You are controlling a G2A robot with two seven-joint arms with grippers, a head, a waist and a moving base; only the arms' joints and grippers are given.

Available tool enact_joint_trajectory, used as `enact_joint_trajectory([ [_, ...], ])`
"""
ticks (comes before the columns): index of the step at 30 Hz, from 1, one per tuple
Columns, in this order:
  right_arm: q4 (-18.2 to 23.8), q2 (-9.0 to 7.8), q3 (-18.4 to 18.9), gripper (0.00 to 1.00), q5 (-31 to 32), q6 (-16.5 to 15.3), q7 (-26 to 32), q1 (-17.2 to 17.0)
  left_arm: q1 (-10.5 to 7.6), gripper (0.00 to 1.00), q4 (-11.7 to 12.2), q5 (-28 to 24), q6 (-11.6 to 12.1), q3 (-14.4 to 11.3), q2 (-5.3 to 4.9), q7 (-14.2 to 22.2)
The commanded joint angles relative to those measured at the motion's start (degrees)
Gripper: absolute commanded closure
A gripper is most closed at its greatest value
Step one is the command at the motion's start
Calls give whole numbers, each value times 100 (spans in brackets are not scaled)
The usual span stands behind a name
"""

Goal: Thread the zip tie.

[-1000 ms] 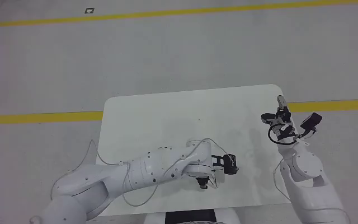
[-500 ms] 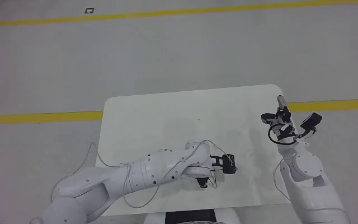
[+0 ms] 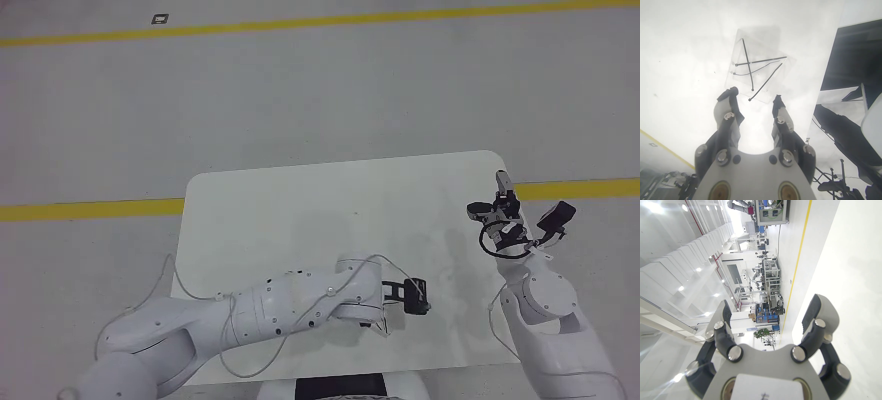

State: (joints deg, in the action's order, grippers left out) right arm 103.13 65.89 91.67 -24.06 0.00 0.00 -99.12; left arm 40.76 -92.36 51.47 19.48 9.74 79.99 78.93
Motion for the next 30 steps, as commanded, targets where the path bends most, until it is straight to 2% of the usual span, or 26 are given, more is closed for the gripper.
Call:
enact_joint_trajectory([
  [1, 0, 0, 0, 0, 0, 0, 0, 0, 8, 76, 18, 8, 0, 0, 24, 16],
  [5, 0, 0, 0, 0, 0, 0, 0, 0, 24, 79, 75, 42, 0, 0, 74, 62],
  [11, 0, 0, 0, 0, 0, 0, 0, 0, 110, 72, 224, 98, 0, 0, 144, 71],
  [16, 0, 0, 0, 0, 0, 0, 0, 0, 188, 74, 329, 190, 0, 0, 196, 71],
  [30, 0, 0, 0, 0, 0, 0, 0, 0, 288, 74, 462, 416, 0, 0, 308, 71],
])
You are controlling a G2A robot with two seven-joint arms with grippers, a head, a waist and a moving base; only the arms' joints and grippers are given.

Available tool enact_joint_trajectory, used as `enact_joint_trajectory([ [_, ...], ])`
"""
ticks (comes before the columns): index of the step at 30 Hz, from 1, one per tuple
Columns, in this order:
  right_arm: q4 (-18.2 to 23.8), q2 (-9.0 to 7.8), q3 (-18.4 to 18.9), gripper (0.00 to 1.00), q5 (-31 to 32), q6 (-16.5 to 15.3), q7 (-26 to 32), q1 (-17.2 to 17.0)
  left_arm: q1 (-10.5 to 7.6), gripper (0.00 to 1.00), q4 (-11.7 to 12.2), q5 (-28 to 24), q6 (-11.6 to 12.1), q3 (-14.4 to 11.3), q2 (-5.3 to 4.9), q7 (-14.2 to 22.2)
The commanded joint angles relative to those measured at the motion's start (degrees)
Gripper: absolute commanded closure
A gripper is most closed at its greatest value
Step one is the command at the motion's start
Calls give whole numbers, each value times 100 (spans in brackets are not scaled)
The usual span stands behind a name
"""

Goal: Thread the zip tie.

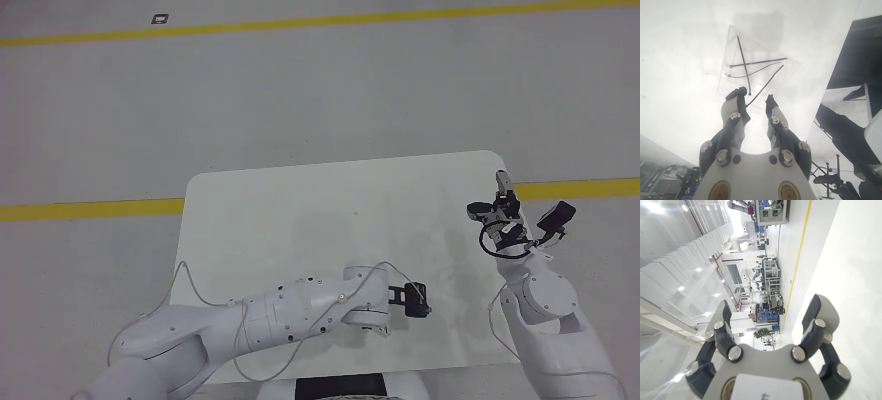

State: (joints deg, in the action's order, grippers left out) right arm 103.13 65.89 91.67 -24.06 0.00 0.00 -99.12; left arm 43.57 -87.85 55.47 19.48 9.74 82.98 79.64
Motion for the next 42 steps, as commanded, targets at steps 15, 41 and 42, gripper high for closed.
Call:
enact_joint_trajectory([
  [15, 0, 0, 0, 0, 0, 0, 0, 0, 114, 76, 210, 308, 0, 0, 134, -252],
  [41, 0, 0, 0, 0, 0, 0, 0, 0, 216, 73, 331, 358, 0, 0, 283, -117],
  [42, 0, 0, 0, 0, 0, 0, 0, 0, 220, 72, 339, 354, 0, 0, 289, -103],
])
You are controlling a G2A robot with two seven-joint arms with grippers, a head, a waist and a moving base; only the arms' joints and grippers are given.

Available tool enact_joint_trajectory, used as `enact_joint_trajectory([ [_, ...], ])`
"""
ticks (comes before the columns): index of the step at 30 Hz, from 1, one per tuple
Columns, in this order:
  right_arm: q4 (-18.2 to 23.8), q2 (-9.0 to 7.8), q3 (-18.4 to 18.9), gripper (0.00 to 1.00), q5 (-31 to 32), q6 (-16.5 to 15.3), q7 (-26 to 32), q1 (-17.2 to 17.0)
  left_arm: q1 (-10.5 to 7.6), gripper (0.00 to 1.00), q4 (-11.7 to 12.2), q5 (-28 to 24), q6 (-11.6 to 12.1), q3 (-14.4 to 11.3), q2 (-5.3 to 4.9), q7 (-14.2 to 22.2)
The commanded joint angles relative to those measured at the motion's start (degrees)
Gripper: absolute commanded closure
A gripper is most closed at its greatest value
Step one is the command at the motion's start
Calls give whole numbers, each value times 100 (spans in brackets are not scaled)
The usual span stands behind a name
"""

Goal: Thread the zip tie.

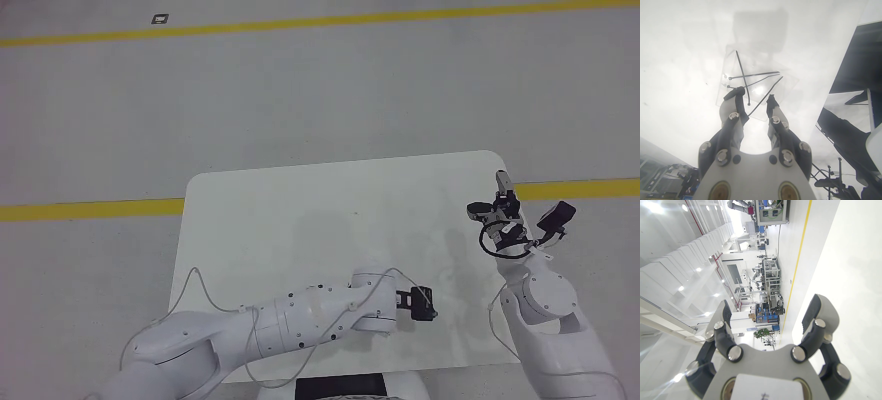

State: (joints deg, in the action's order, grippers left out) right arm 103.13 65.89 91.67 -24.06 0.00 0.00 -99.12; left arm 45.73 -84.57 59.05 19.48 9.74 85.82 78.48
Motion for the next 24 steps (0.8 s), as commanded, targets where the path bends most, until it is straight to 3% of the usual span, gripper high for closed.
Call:
enact_joint_trajectory([
  [1, 0, 0, 0, 0, 0, 0, 0, 0, 6, 72, 15, -7, 0, 0, 11, 23],
  [12, 0, 0, 0, 0, 0, 0, 0, 0, 8, 73, 80, 23, 0, 0, 105, 82],
  [24, 0, 0, 0, 0, 0, 0, 0, 0, 54, 71, 74, 160, 0, 0, 124, -32],
])
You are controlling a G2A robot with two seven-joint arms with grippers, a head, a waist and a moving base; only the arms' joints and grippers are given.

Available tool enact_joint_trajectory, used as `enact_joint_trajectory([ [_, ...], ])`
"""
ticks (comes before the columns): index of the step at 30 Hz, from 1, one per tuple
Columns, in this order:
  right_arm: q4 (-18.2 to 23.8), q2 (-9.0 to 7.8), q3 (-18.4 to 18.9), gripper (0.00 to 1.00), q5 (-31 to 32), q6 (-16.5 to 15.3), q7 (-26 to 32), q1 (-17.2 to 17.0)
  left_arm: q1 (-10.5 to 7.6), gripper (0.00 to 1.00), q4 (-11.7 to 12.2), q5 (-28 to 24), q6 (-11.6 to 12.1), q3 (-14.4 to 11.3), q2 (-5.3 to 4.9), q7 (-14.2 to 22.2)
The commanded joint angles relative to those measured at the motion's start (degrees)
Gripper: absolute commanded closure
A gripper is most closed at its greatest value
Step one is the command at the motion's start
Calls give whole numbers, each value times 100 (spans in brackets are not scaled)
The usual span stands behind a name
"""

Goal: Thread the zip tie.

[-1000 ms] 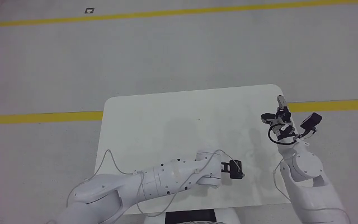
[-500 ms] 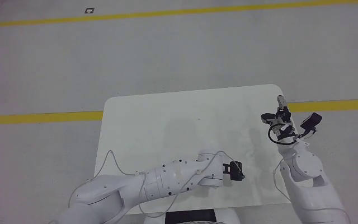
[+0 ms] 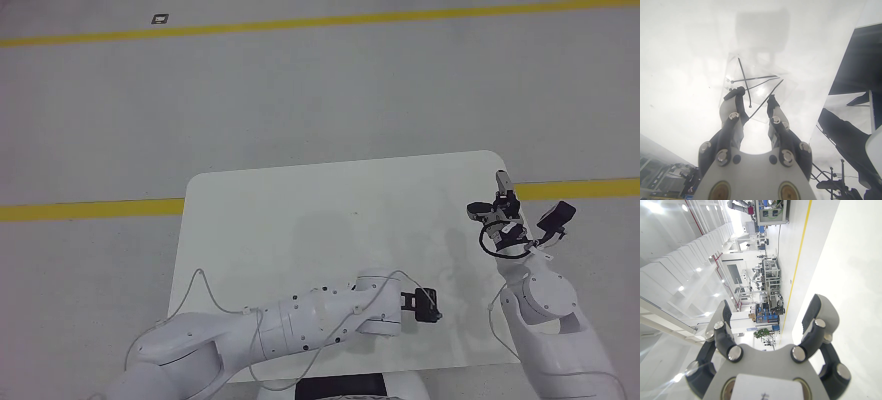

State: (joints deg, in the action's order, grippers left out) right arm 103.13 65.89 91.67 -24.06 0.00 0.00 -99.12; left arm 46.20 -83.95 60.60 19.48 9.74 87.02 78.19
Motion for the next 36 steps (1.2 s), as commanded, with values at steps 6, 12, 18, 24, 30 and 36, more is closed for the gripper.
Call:
enact_joint_trajectory([
  [6, 0, 0, 0, 0, 0, 0, 0, 0, 49, 71, 94, 8, 0, 0, 40, -26],
  [12, 0, 0, 0, 0, 0, 0, 0, 0, 75, 69, 170, -1, 0, 0, 88, 66],
  [18, 0, 0, 0, 0, 0, 0, 0, 0, 101, 69, 261, 62, 0, 0, 144, 145],
  [24, 0, 0, 0, 0, 0, 0, 0, 0, 120, 71, 347, 145, 0, 0, 193, 145],
  [30, 0, 0, 0, 0, 0, 0, 0, 0, 133, 76, 423, 220, 0, 0, 240, 145],
  [36, 0, 0, 0, 0, 0, 0, 0, 0, 127, 80, 470, 247, 0, 0, 274, 145],
])
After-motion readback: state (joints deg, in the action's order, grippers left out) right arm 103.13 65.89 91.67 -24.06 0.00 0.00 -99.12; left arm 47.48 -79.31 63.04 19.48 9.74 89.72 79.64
